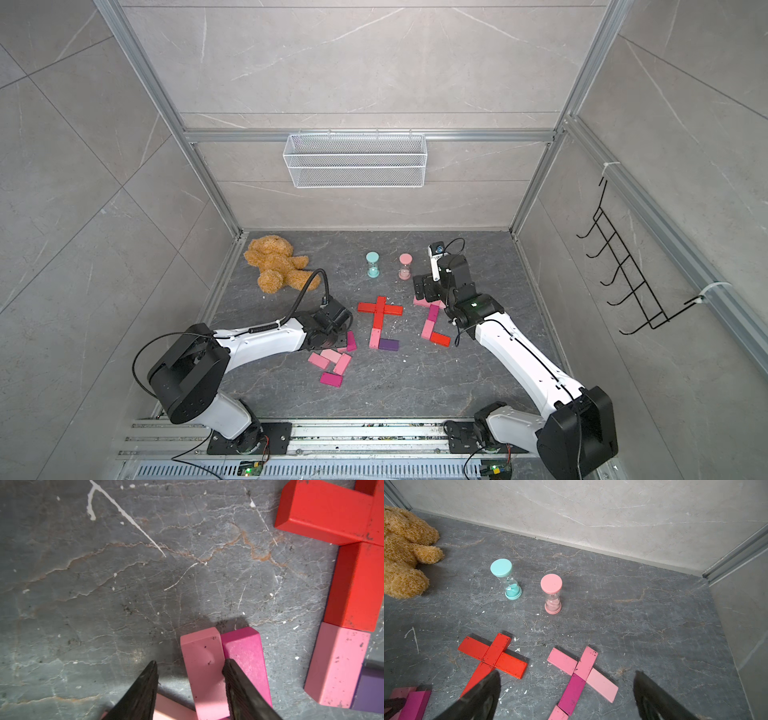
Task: Assemble the letter t with building blocks
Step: Pick up the building block from the center of the board.
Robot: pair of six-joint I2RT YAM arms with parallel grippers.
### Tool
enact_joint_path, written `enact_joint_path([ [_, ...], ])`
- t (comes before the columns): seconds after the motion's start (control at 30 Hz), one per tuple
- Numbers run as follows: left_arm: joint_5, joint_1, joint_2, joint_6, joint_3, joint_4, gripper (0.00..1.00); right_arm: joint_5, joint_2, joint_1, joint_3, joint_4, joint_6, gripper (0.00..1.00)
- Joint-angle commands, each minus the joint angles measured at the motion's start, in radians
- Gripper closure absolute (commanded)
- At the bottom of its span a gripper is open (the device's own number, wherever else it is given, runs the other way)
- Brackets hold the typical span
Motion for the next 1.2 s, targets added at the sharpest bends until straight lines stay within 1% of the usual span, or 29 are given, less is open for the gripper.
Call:
enact_joint_path([
  [0.0, 0.040, -0.005, 0.024, 0.003, 0.017, 0.019, 0.50, 0.014, -0.022, -0.001, 0.019, -0.017, 0.011, 0.00],
  [0.23, 0.051, -0.006, 0.040, 0.009, 0.018, 0.027, 0.51, -0.006, -0.034, 0.000, 0.010, -0.014, -0.013, 0.00],
  [0.3, 0.047, -0.006, 0.051, 0.011, 0.023, 0.008, 0.51, 0.001, -0.044, -0.001, -0.002, -0.001, -0.014, 0.00],
  [0.37, 0.020, -0.005, 0.055, 0.011, 0.027, -0.032, 0.52, 0.012, -0.052, -0.001, -0.006, 0.003, -0.014, 0.00],
  [0.53, -0.013, -0.004, 0.017, 0.009, 0.005, -0.059, 0.54, 0.027, -0.048, -0.001, -0.006, 0.000, -0.014, 0.00],
  [1.17, 0.003, -0.004, -0.042, -0.037, -0.066, -0.052, 0.53, 0.021, -0.006, 0.000, 0.011, -0.011, 0.002, 0.00],
])
